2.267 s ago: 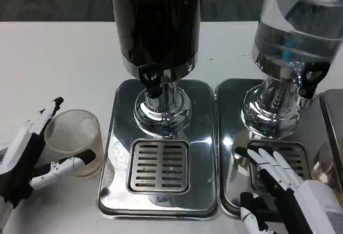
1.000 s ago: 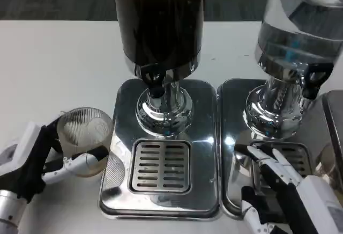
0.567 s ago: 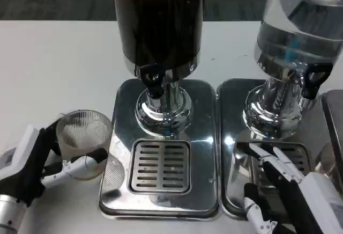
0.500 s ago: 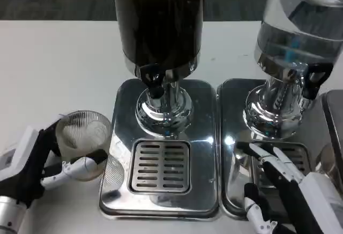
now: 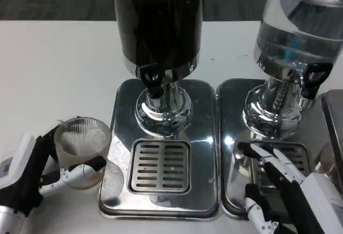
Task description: Grasp the cup under the faucet to collect the drink, then remove the cup.
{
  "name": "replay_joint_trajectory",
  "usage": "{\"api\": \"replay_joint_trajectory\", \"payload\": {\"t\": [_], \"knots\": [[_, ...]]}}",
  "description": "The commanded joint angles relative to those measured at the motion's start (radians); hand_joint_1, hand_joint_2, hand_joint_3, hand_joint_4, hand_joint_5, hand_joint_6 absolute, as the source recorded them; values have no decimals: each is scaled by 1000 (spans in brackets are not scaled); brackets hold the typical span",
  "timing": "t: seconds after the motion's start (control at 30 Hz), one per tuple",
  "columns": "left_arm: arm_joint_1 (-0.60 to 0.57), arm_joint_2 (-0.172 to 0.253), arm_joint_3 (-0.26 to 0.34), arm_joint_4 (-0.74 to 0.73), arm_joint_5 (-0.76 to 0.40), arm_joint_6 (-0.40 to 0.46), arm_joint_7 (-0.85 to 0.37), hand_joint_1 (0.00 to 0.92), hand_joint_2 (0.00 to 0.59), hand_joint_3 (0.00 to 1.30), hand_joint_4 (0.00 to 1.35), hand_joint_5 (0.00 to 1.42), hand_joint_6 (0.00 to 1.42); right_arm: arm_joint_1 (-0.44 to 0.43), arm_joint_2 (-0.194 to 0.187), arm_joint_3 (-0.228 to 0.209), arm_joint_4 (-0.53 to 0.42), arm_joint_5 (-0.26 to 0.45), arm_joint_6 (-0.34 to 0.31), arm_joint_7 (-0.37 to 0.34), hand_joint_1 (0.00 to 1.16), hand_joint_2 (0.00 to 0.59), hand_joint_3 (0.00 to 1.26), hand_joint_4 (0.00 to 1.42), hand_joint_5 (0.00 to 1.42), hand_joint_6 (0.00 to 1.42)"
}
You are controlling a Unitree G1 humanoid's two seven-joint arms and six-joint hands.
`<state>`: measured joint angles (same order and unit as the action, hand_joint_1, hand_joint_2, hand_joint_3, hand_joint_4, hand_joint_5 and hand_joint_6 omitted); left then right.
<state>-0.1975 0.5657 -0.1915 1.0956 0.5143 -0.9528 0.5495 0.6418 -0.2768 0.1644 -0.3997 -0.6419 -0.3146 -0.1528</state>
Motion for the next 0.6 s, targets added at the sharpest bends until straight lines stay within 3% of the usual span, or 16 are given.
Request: {"api": "replay_joint_trajectory", "payload": {"t": [0.03, 0.33, 0.6], "knots": [[13, -2, 36, -44, -29, -49, 14, 215, 234, 338, 378, 651, 748, 3, 1, 0, -9, 7, -6, 6, 469, 572, 170, 187, 86, 162], [15, -4, 78, -59, -43, -54, 2, 214, 235, 343, 381, 652, 752, -10, 5, 0, -5, 10, -3, 5, 467, 572, 177, 187, 86, 162], [-24, -33, 63, -58, -42, -55, -28, 211, 231, 344, 381, 652, 755, 1, 11, -1, -10, -2, 0, -4, 467, 572, 177, 187, 86, 162]]}}
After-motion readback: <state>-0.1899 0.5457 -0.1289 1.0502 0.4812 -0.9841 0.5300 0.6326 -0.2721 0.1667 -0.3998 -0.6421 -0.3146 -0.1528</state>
